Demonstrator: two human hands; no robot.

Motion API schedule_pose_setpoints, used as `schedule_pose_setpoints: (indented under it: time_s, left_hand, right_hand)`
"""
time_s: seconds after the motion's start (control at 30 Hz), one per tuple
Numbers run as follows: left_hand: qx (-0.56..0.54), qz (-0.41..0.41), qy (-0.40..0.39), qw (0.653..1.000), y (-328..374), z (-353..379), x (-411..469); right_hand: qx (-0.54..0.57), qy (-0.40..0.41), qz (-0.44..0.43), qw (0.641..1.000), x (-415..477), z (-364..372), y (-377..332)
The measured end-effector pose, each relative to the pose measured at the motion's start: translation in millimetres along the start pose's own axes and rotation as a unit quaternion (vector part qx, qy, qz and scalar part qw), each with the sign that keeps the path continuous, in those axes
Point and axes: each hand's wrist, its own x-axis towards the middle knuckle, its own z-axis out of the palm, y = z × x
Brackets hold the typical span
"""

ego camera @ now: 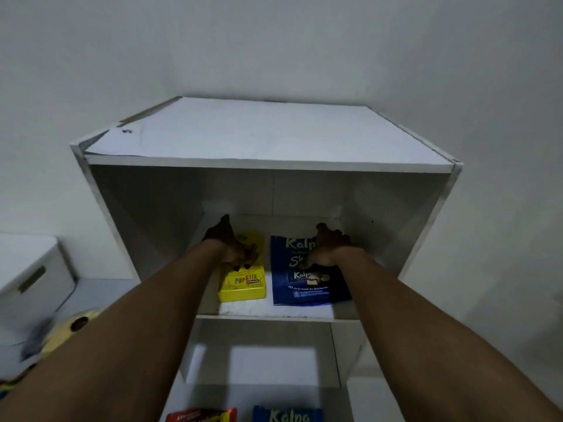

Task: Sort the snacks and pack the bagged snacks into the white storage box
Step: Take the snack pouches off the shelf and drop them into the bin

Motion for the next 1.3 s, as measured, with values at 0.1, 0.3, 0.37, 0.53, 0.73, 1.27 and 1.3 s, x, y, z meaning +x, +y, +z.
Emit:
schedule_pose_setpoints:
  time_s: [0.1, 0.3, 0.37, 0.53, 0.73, 1.27, 1.3]
  left_hand:
    - [-0.013, 0.007, 0.014, 1.0, 0, -4, 2]
    - [-0.004, 0.027, 0.025, 0.999, 6, -15, -1]
    - [-0.016, 0.045, 0.021, 0.999, 9, -22, -7]
    - [-0.067, 0.081, 0.031, 0.994, 15, -46, -29]
    - [-0.057, 0.143, 0.026, 0.988, 23, -72, -80]
    - [-0.117, 0.365, -0.078, 0.92, 14, -79, -255]
    - [-0.118, 0.376, -0.089, 0.915, 20, -71, -266]
  right_hand:
    - [-0.002, 0.001, -0.005, 1.0, 2, -1, -1]
    - [0.009, 0.054, -0.058, 0.997, -5, -10, 2]
    - [0.005, 0.066, -0.072, 0.995, -11, -17, 1]
    - [0.005, 0.092, -0.098, 0.991, -37, -35, -6]
    - [0.015, 0.166, -0.093, 0.982, -105, -46, -22]
    - [0.089, 0.327, 0.07, 0.938, -394, 5, -15]
    - [0.088, 0.334, 0.088, 0.934, -412, 9, -10]
